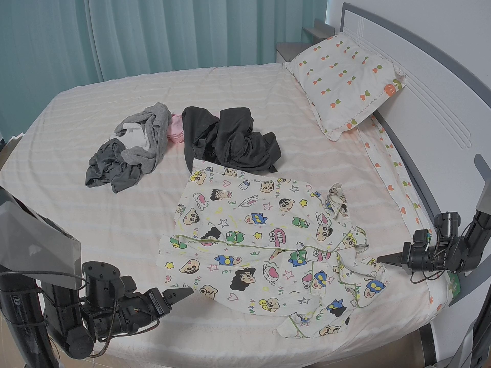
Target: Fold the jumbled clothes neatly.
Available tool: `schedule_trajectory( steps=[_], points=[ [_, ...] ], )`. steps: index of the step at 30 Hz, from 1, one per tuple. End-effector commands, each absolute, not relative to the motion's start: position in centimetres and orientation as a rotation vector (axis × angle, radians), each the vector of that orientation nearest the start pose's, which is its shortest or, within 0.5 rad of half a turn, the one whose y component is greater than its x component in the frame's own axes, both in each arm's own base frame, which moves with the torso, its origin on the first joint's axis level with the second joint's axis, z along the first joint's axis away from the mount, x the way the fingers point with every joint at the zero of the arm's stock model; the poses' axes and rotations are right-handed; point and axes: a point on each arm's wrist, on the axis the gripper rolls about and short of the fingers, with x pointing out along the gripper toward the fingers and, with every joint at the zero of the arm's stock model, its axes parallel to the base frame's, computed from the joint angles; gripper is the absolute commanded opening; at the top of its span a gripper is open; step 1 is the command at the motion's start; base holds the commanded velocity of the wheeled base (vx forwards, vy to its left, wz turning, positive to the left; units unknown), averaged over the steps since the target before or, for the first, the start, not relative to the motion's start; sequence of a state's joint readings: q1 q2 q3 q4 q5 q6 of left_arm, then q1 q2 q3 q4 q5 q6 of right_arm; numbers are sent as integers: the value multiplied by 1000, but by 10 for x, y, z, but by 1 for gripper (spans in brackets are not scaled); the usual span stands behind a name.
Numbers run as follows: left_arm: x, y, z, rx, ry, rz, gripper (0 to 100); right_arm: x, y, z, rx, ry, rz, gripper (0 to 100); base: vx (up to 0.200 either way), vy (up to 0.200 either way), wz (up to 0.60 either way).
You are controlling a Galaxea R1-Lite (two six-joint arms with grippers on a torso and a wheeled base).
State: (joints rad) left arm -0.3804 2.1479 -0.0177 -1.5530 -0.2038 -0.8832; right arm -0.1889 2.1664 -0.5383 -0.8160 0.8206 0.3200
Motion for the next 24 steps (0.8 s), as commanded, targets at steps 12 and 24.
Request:
schedule_trajectory(
  steps=[12,24],
  points=[
    [201,-85,7,-780,799,-267,100,300,-55,4,694,762,436,0,0,0,0],
    [200,-85,7,-780,800,-268,100,308,-33,-17,686,841,478,100,0,0,0]
  ],
)
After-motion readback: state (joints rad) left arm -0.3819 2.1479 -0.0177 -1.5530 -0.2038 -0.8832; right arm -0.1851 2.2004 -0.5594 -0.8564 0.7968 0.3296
